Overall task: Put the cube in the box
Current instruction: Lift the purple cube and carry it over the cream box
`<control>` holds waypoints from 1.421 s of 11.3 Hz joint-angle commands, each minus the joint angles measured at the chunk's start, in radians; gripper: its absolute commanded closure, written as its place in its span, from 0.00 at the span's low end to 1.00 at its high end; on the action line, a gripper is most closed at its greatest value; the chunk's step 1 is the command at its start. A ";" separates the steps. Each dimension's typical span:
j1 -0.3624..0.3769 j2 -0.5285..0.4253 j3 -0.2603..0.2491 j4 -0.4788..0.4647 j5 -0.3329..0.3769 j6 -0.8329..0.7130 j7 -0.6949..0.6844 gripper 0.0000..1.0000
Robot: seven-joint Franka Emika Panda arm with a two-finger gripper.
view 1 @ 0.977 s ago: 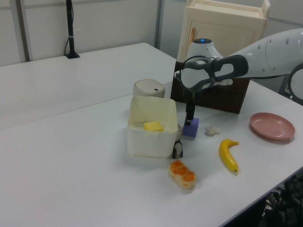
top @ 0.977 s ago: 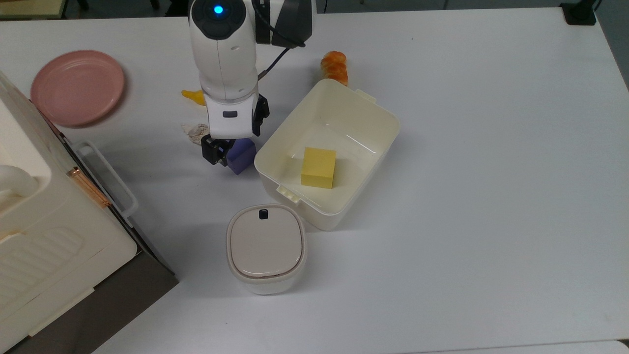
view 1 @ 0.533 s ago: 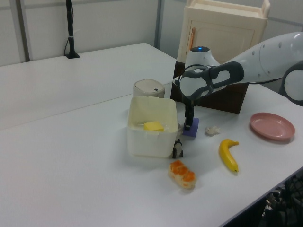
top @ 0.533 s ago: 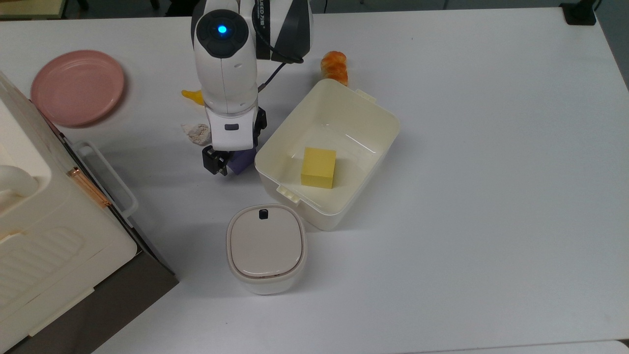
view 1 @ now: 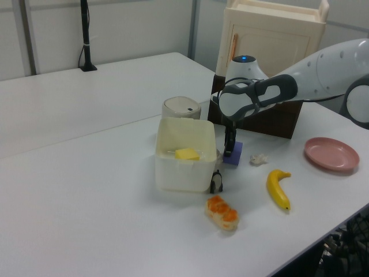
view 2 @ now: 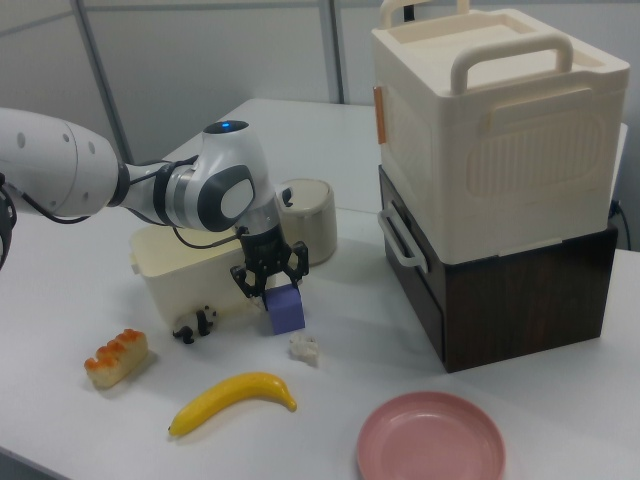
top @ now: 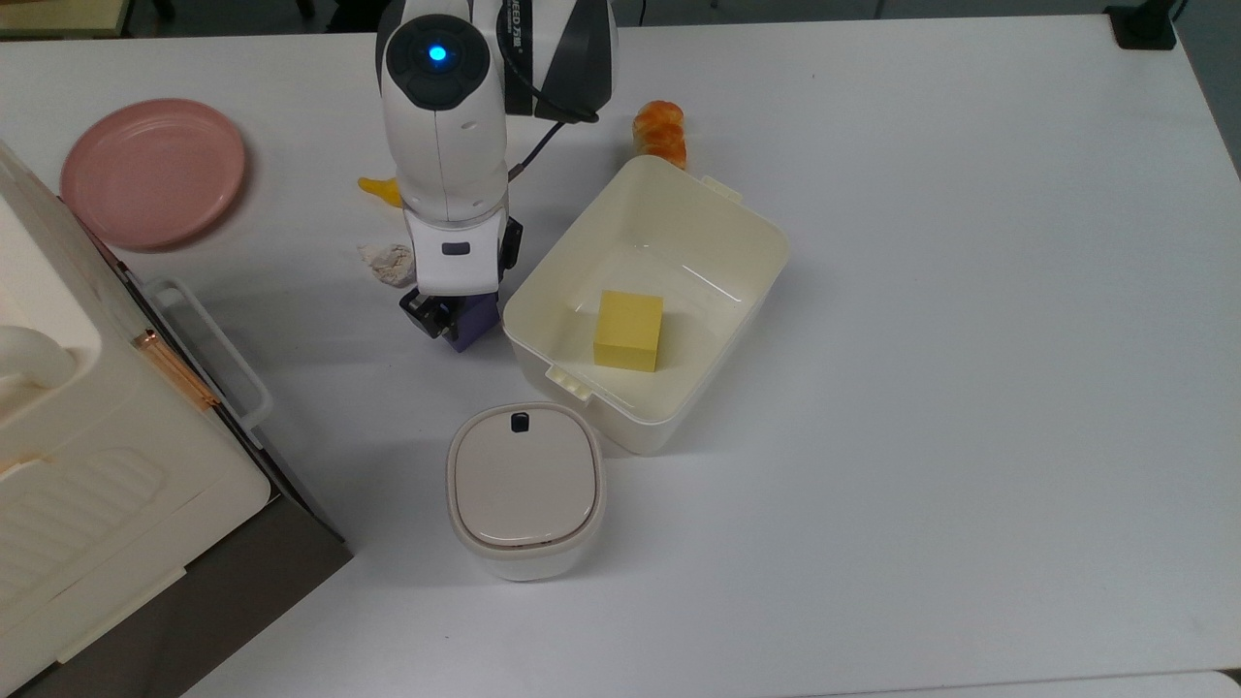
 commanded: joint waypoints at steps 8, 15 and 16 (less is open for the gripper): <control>0.001 -0.215 0.003 0.102 0.081 -0.118 0.385 0.70; 0.159 -0.238 0.036 0.118 0.118 -0.190 1.004 0.66; 0.161 -0.232 0.048 0.115 0.118 -0.191 1.007 0.62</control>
